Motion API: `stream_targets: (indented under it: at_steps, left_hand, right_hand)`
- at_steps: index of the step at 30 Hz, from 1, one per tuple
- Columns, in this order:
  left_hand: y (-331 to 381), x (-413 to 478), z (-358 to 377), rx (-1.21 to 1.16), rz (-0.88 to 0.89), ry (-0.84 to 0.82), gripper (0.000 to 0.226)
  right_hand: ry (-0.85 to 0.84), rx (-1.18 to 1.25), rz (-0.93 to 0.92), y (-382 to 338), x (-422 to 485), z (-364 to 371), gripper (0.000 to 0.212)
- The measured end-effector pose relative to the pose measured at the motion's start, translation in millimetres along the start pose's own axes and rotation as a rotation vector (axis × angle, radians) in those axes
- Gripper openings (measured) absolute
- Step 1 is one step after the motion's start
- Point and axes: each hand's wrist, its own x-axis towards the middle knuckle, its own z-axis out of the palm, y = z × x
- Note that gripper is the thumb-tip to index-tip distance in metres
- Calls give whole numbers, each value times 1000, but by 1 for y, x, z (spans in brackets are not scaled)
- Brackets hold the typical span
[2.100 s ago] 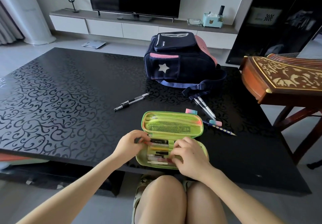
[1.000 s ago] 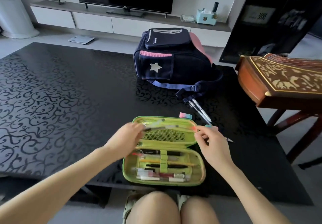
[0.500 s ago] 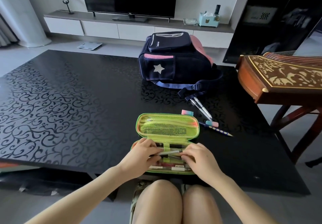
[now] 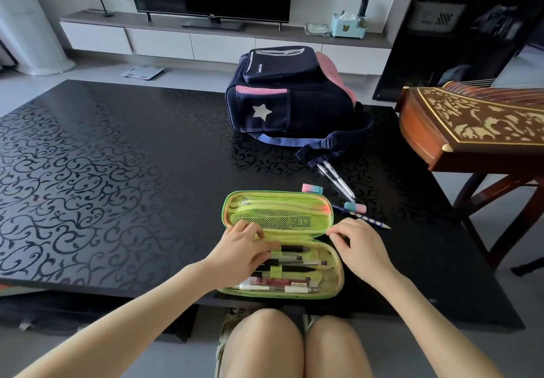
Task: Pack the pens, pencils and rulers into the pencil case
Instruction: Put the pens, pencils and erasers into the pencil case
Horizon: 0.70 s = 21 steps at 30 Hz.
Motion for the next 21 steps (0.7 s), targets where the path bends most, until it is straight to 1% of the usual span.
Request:
stream_targets:
  at_steps: [3,5,6,8,9,11,12,15,18,21]
  left_hand:
    - [0,0,4,-40,24,29,31]
    - [0,-1,4,-88,13,22,30]
    - [0,-1,4,-119,0,11,31]
    - [-2,0,2,-178,-37,-7,36]
    - [-4,1,1,-202,-61,-7,40]
    - [-9,4,-2,-229,-105,14,44]
    - [-12,6,-3,-233,-119,34,45]
    - [-20,11,-7,-241,-158,64,45]
    - [-26,14,-8,-239,-180,63,44]
    - [-28,12,-7,-226,-197,45,43]
  right_hand:
    - [94,-20,59,13,17,-7,15]
    - [164,-63,150,25,34,-9,16]
    - [169,-93,212,31,45,-8,17]
    - [124,-160,336,40,68,-4,22]
    - [81,-183,383,44,80,-2,28]
    - [-7,-197,446,48,101,3,40]
    - [-40,-206,467,49,111,5,42]
    - [-105,-244,539,52,134,12,37]
    - [-149,-145,624,57,148,11,30]
    - [-230,-100,640,65,150,4,29]
